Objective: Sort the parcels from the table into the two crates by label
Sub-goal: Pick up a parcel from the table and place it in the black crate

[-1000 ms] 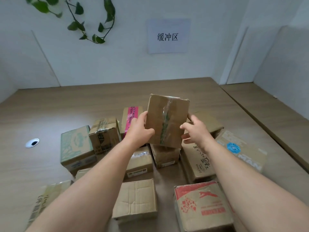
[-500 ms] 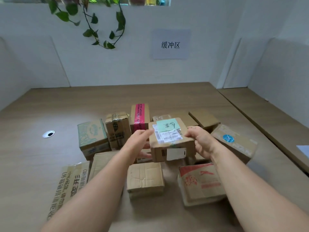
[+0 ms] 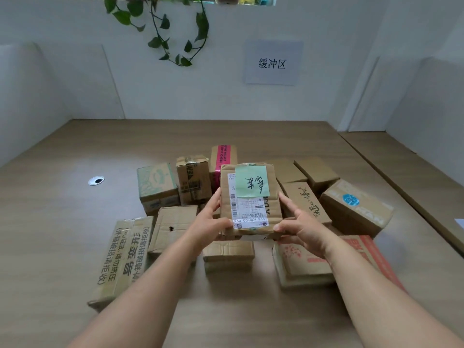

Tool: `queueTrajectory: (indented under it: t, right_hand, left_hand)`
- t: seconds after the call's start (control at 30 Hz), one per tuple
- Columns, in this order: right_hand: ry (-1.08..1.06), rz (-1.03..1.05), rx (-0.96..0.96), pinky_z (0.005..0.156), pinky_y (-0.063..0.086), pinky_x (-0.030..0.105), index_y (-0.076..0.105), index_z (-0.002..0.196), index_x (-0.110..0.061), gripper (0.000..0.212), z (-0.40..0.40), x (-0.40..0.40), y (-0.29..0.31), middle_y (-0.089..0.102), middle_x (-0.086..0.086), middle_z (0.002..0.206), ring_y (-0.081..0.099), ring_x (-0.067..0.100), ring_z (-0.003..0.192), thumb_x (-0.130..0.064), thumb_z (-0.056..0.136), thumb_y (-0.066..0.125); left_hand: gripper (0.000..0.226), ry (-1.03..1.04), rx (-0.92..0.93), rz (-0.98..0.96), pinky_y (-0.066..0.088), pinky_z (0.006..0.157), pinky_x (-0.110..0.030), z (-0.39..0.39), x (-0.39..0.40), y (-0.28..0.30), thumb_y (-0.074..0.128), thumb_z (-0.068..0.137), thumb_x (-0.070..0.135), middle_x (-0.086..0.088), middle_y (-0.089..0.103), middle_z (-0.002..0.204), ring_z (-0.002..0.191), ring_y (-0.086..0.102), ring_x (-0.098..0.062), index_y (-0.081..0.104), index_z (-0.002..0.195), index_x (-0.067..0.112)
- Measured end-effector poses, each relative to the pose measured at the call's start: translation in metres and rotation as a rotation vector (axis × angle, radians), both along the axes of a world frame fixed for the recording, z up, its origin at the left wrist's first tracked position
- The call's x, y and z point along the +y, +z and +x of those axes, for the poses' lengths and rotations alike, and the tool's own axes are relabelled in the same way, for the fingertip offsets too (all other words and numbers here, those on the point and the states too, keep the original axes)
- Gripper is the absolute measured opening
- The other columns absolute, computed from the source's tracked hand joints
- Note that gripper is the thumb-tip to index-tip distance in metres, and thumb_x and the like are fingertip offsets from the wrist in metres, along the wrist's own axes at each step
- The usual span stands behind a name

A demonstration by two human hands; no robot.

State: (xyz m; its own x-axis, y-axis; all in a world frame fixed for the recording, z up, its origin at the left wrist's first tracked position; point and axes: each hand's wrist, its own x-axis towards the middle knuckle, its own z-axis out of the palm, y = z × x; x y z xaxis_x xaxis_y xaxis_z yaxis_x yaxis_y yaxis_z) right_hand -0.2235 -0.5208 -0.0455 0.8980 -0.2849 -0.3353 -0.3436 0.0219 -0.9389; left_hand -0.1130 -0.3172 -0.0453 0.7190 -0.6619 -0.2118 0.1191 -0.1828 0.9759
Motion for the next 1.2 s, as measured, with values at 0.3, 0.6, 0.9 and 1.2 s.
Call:
queueTrajectory:
  t: [0.3,0.6,0.9,1.2]
  right_hand:
    - [0.076,0.032,-0.028,0.071,0.058,0.034,0.034,0.147,-0.04,0.087,-0.014,-0.002,-0.001,0.07,0.015,0.112,0.073,0.027,0.091,0.013,0.083,0.061]
    - [0.205,0.045,-0.052,0.089,0.056,0.046,0.038,0.145,-0.04,0.084,-0.011,0.011,-0.013,0.073,0.013,0.106,0.07,0.03,0.094,0.012,0.084,0.06]
    - [0.378,0.028,-0.029,0.085,0.054,0.04,0.043,0.138,-0.045,0.079,0.005,0.063,-0.029,0.073,0.01,0.101,0.068,0.022,0.093,0.01,0.084,0.059]
    - [0.574,0.019,-0.05,0.079,0.053,0.038,0.046,0.129,-0.048,0.076,0.035,0.167,-0.022,0.069,0.001,0.07,0.067,0.015,0.075,0.012,0.085,0.058]
  left_hand:
    - [0.076,0.12,-0.16,0.139,0.051,0.079,-0.022,-0.036,0.022,-0.002,0.057,0.092,0.01,0.003,0.04,0.145,0.103,0.059,-0.003,0.015,0.151,0.035]
    - [0.063,0.302,-0.321,0.261,0.044,0.104,-0.039,-0.066,0.067,-0.022,0.065,0.089,0.02,-0.004,0.05,0.14,0.119,0.055,-0.015,0.036,0.142,0.035]
    - [0.076,0.472,-0.342,0.327,0.045,0.104,-0.04,-0.102,0.128,-0.03,0.068,0.072,0.049,0.005,0.057,0.131,0.114,0.057,-0.009,0.042,0.142,0.036]
    - [0.065,0.685,-0.378,0.424,0.045,0.096,-0.025,-0.127,0.228,-0.027,0.068,0.087,0.029,0.006,0.054,0.134,0.112,0.055,-0.006,0.038,0.143,0.035]
